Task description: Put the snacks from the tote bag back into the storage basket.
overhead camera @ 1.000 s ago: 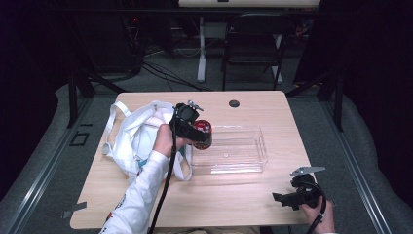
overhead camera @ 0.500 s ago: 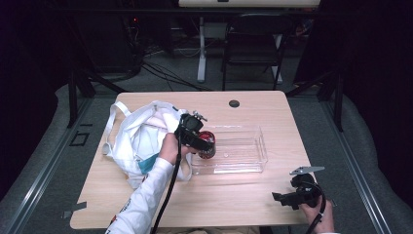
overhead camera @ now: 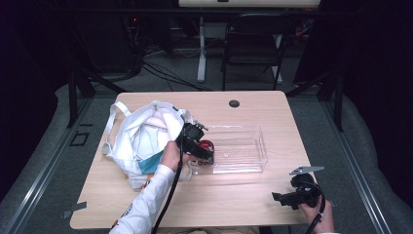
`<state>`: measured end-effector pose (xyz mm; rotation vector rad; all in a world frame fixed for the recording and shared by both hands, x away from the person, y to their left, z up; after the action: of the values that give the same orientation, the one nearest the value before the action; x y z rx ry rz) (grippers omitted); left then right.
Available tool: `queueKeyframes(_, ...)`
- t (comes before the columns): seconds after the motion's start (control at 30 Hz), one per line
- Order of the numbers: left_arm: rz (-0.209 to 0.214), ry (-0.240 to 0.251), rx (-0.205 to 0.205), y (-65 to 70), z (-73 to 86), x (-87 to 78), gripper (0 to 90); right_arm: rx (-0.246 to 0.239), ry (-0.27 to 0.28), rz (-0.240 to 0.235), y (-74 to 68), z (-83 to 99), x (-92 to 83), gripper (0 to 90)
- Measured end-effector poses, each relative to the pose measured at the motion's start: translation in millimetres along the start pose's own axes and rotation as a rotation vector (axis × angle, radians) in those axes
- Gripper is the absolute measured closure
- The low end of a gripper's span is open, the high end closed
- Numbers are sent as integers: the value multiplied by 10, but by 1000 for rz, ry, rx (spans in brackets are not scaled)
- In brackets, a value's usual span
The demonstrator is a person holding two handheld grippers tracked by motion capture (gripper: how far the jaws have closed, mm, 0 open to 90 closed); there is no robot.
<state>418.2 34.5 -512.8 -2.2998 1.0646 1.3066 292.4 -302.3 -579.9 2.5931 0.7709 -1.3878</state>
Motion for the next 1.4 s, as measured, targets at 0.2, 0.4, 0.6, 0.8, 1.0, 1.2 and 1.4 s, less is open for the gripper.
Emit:
queueKeyframes(0.2, -3, -19, -7, 14, 27, 61, 271, 2, 2, -3, -5, -5, 2, 60)
queueKeyframes(0.4, -5, -26, -4, 36, 35, 86, 271, 1, 2, -4, -3, -3, 1, 60)
queueKeyframes(0.6, -23, -40, 11, 60, 37, 84, 270, -1, 0, -7, -2, -1, 0, 60)
queueKeyframes(0.8, -36, -47, 26, 89, 36, 90, 269, -2, -1, -8, -1, -2, 2, 60)
queueKeyframes(1.0, -26, -48, 29, 93, 26, 94, 267, 4, -2, -7, 21, -10, 27, 60)
queueKeyframes(1.2, -11, -31, -6, 58, 39, 59, 247, -2, -1, -15, 4, -15, 25, 60)
queueKeyframes(1.4, -16, 12, -20, 46, -31, -62, 203, 6, 3, -11, 14, 1, 6, 60)
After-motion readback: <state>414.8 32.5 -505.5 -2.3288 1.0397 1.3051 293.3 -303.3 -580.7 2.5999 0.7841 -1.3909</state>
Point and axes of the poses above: each handheld gripper's, and its own axes: x roughly forward along the jaws, z roughly out of its underside, y roughly to its right, the point moved 3 cm from there along x, roughly forward along the jaws, and after that the axes turned 2 degrees about y, right-handed, at the moved point
